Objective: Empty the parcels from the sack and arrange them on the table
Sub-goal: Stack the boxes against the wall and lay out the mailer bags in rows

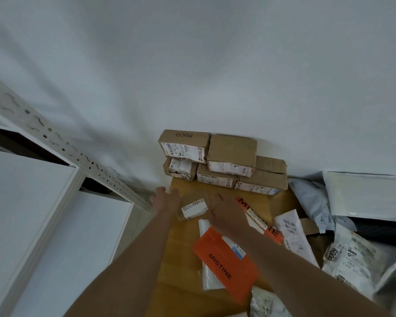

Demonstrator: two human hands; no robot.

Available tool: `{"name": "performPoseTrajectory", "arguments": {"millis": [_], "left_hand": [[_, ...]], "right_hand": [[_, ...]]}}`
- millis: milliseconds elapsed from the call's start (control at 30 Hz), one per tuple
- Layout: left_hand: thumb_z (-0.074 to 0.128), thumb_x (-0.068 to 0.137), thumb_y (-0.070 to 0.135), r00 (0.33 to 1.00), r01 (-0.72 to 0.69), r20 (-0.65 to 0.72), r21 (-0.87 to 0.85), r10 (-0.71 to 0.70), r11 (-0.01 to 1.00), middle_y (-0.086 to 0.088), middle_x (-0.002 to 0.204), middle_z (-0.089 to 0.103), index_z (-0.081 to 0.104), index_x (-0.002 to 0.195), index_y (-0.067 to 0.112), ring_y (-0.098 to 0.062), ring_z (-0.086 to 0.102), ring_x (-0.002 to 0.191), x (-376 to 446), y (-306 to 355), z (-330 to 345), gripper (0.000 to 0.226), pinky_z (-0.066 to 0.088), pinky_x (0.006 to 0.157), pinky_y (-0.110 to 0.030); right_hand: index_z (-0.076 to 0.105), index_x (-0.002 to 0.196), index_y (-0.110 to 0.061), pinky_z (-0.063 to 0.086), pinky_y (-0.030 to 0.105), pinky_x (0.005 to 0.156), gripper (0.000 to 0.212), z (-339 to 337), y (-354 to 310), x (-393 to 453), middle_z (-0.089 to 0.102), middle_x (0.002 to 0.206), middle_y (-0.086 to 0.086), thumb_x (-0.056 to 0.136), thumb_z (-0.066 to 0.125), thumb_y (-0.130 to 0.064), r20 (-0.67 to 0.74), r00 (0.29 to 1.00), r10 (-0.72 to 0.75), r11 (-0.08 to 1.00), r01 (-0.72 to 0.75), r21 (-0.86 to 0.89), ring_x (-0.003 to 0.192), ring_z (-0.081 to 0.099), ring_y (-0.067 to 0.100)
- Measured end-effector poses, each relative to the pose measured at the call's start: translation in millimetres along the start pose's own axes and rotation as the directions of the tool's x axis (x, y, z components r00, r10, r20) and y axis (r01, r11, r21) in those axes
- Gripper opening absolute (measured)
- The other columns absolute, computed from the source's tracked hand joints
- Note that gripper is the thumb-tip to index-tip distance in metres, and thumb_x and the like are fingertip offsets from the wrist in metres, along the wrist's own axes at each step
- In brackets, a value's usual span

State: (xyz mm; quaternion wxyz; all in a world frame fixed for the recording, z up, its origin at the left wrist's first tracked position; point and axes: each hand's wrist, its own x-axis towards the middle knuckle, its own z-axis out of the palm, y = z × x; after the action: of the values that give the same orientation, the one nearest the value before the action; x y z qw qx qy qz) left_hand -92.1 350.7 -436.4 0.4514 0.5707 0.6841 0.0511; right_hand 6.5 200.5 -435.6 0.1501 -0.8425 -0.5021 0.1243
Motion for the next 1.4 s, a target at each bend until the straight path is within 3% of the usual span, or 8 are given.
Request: {"name": "performPoseTrajectory", "arguments": {"millis": [100, 233, 367, 500, 633, 1100, 1267, 1400], "left_hand": [[0.05, 0.088, 0.033, 0.991, 0.089, 0.1, -0.044, -0.084, 0.995, -0.011, 0.102, 0.068, 0.064, 0.106, 0.008, -0.026, 0.066, 0.09, 6, -24, 12, 0.033, 0.057, 0.084, -0.045], [0.046, 0.094, 0.027, 0.968, 0.133, 0.222, -0.061, -0.116, 0.989, -0.011, 0.096, 0.071, 0.067, 0.104, 0.005, -0.025, 0.067, 0.089, -10, -24, 14, 0.032, 0.057, 0.079, -0.038], [0.046, 0.096, 0.036, 1.0, 0.017, 0.024, -0.13, -0.014, 0.991, -0.005, 0.097, 0.069, 0.061, 0.109, 0.017, -0.015, 0.062, 0.08, -22, -21, 3, 0.027, 0.046, 0.056, -0.028], [0.033, 0.079, 0.054, 0.956, -0.204, -0.261, -0.274, 0.132, 0.94, -0.005, 0.094, 0.065, 0.065, 0.099, 0.022, -0.022, 0.064, 0.085, -27, -6, -17, 0.05, 0.057, 0.07, -0.04], [0.038, 0.091, 0.035, 0.901, -0.39, -0.357, -0.408, 0.249, 0.826, -0.008, 0.095, 0.06, 0.064, 0.091, 0.022, -0.02, 0.06, 0.083, -33, 48, -46, 0.029, 0.048, 0.065, -0.033], [0.056, 0.093, 0.041, 0.904, -0.427, -0.141, -0.335, 0.404, 0.84, 0.001, 0.097, 0.07, 0.066, 0.11, 0.017, -0.009, 0.061, 0.072, 2, 135, -70, 0.031, 0.042, 0.053, -0.021], [0.059, 0.088, 0.038, 0.905, -0.411, -0.112, -0.475, 0.41, 0.778, 0.004, 0.089, 0.071, 0.07, 0.096, 0.025, -0.013, 0.064, 0.08, -1, 127, -67, 0.019, 0.049, 0.065, -0.026], [0.054, 0.091, 0.019, 0.901, -0.379, -0.064, -0.595, 0.429, 0.708, 0.0, 0.111, 0.062, 0.062, 0.12, 0.011, -0.007, 0.063, 0.087, -1, 124, -70, 0.031, 0.054, 0.069, -0.02]], "right_hand": [[0.046, 0.13, -0.012, 0.047, 0.038, 0.087, 0.043, 18, 1, 6, 0.053, 0.122, 0.009, 0.094, 0.049, -0.035, 0.326, 0.91, 0.255, 0.931, -0.323, 0.172, 0.108, 0.053, 0.025], [0.042, 0.134, -0.011, 0.049, 0.032, 0.075, 0.047, 22, -1, 11, 0.058, 0.122, 0.008, 0.092, 0.052, -0.03, 0.456, 0.827, 0.329, 0.76, -0.519, 0.392, 0.098, 0.06, 0.02], [0.052, 0.118, -0.018, 0.052, 0.025, 0.07, 0.029, 17, -18, 7, 0.061, 0.115, 0.004, 0.089, 0.054, -0.022, 0.384, 0.865, 0.323, 0.703, -0.49, 0.515, 0.09, 0.062, 0.014], [0.037, 0.144, -0.02, 0.046, 0.023, 0.086, 0.055, -14, -53, 5, 0.047, 0.129, -0.004, 0.091, 0.053, -0.025, 0.073, 0.985, 0.156, 0.828, -0.171, 0.535, 0.107, 0.049, 0.004], [0.036, 0.146, -0.007, 0.048, 0.023, 0.088, 0.055, -57, -72, 33, 0.045, 0.132, 0.003, 0.096, 0.05, -0.023, -0.203, 0.977, 0.061, 0.882, 0.042, 0.47, 0.111, 0.049, 0.011], [0.055, 0.116, -0.013, 0.056, 0.043, 0.082, 0.027, -114, -63, 100, 0.067, 0.108, 0.004, 0.09, 0.054, -0.02, -0.054, 0.978, 0.201, 0.873, -0.154, 0.463, 0.097, 0.064, 0.021], [0.05, 0.125, -0.015, 0.046, 0.024, 0.073, 0.036, -109, -58, 102, 0.054, 0.116, 0.003, 0.09, 0.053, -0.011, -0.106, 0.979, 0.173, 0.884, -0.107, 0.456, 0.097, 0.053, 0.016], [0.028, 0.149, -0.013, 0.045, 0.007, 0.079, 0.055, -114, -58, 101, 0.034, 0.129, 0.003, 0.099, 0.05, -0.015, -0.185, 0.975, 0.123, 0.872, -0.017, 0.489, 0.104, 0.042, 0.005]]}}
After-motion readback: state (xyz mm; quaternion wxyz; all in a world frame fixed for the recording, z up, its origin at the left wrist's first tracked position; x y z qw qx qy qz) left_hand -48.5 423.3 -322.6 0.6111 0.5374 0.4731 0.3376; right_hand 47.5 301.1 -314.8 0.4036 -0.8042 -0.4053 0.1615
